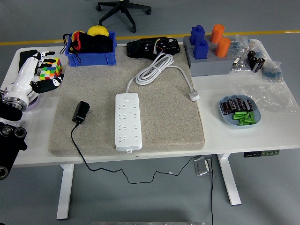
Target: Pull the plug out,throw it away,press the button
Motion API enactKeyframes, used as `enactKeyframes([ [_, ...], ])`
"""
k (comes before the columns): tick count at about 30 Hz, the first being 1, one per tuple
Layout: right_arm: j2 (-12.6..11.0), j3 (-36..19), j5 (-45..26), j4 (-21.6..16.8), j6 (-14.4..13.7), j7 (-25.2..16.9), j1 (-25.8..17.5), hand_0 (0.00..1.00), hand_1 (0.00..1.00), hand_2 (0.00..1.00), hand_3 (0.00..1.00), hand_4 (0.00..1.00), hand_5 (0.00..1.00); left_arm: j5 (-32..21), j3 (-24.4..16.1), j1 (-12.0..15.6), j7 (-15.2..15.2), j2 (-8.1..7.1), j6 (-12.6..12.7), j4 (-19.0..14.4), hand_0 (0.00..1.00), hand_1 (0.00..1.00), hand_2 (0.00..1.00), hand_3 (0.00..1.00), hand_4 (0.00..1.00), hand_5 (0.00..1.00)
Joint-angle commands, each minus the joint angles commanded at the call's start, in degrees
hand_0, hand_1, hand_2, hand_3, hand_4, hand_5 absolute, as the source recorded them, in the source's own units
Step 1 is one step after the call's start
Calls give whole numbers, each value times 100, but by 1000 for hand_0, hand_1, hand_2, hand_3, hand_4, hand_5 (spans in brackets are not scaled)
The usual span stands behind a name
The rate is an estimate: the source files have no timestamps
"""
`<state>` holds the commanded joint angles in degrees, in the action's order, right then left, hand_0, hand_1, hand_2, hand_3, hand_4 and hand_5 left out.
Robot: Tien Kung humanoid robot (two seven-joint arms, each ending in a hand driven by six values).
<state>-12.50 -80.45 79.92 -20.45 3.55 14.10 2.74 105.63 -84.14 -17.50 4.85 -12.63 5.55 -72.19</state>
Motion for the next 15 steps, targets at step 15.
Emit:
enactKeyframes([
  [15,-7,20,2,1,-2,0,8,751,701,711,723,778,626,6,-6,5,24,-21,-20,4,764,720,725,837,708,51],
])
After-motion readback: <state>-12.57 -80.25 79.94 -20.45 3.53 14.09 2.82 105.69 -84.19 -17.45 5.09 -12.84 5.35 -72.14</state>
